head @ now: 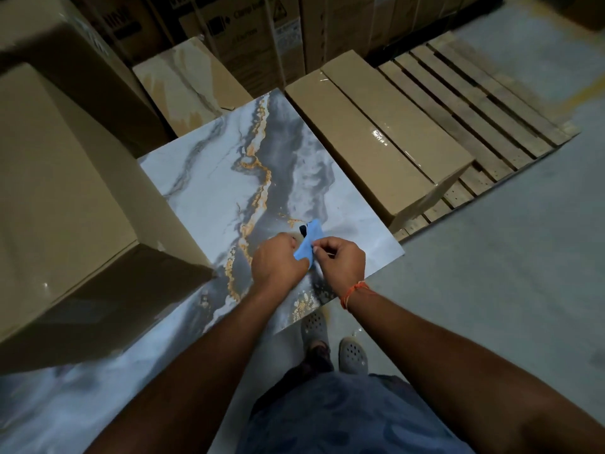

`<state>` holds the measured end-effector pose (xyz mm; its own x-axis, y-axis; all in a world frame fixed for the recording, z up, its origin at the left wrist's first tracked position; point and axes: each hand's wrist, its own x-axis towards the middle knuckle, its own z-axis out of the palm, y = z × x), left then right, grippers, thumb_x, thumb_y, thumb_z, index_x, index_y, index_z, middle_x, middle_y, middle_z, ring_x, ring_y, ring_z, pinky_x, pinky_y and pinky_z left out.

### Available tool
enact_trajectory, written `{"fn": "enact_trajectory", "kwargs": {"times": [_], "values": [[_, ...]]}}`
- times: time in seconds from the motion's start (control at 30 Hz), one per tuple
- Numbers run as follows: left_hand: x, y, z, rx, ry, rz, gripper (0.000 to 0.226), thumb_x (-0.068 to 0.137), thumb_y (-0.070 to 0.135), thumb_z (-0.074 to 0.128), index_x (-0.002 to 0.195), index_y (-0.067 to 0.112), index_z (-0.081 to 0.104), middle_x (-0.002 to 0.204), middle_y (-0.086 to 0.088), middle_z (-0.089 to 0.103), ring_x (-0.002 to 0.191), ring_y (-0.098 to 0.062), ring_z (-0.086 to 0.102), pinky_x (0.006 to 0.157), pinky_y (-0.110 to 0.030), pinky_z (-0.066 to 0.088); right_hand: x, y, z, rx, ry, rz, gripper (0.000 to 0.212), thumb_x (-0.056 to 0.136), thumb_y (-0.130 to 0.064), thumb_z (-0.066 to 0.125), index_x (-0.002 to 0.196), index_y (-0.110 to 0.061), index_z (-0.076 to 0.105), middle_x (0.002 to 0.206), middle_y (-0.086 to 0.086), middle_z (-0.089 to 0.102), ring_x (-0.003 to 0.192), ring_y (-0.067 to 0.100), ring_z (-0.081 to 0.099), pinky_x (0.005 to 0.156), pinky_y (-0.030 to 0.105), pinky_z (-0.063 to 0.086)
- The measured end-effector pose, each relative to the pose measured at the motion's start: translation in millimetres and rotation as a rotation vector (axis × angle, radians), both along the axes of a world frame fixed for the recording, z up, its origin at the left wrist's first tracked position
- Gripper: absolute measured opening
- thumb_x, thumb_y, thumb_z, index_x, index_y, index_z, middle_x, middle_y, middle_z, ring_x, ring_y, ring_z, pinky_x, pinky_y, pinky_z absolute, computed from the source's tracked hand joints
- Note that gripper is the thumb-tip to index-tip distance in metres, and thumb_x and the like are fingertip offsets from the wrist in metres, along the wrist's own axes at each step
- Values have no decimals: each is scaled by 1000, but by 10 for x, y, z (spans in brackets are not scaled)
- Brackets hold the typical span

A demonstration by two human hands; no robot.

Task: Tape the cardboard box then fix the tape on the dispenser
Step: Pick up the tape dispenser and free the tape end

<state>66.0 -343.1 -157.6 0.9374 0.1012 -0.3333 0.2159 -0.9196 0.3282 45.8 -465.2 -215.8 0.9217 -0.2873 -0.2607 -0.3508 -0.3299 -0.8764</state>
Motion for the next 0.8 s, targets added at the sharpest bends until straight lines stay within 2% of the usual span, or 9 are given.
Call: {"fn": "enact_trajectory", "kwargs": {"times": [0.07,0.13,0.23,0.4,0.6,0.67,0.8], "values": [[-143,-29,-93,4,-66,-13,18,79,30,72,87,16,64,80,-3,67,79,-28,65,61,-35,48,-87,1,-62,10,5,-4,13,89,-14,71,98,-12,80,93,1,79,84,10,71,85,22,58],[-251,-50,-168,13,-113,-25,21,83,30,71,96,16,63,89,-5,69,86,-29,66,66,-37,49,-144,-13,-95,18,13,-19,12,88,-13,71,95,-12,80,90,1,79,84,13,72,84,25,58],[-363,-70,-215,27,-153,-27,27,87,31,70,108,16,62,97,-5,71,92,-30,67,73,-37,51,-206,-48,-122,34,39,-27,10,88,-13,70,93,-12,79,86,1,78,80,15,72,80,24,58],[-469,-96,-270,10,-158,8,30,87,29,69,114,18,62,101,-5,72,94,-31,68,76,-39,56,-293,-108,-163,-20,66,4,8,89,-16,70,87,-15,78,78,-1,76,71,14,71,72,23,55],[-564,-125,-354,24,-137,16,33,89,34,70,116,19,59,101,-4,74,95,-31,70,77,-41,57,-309,-180,-168,-199,80,116,13,88,-19,66,85,-15,78,79,4,77,74,19,69,71,25,53],[-557,-126,-362,42,-144,0,35,89,36,70,116,18,58,101,-5,74,95,-32,70,75,-40,56,-305,-159,-170,-251,72,175,13,86,-17,66,83,-13,78,78,5,76,75,21,69,69,23,48],[-544,-119,-383,82,-140,-54,40,89,40,70,117,16,55,105,-7,75,97,-32,70,75,-38,54,-310,-90,-158,-260,45,240,13,85,-14,66,87,-11,79,83,6,77,79,21,69,70,19,42]]}}
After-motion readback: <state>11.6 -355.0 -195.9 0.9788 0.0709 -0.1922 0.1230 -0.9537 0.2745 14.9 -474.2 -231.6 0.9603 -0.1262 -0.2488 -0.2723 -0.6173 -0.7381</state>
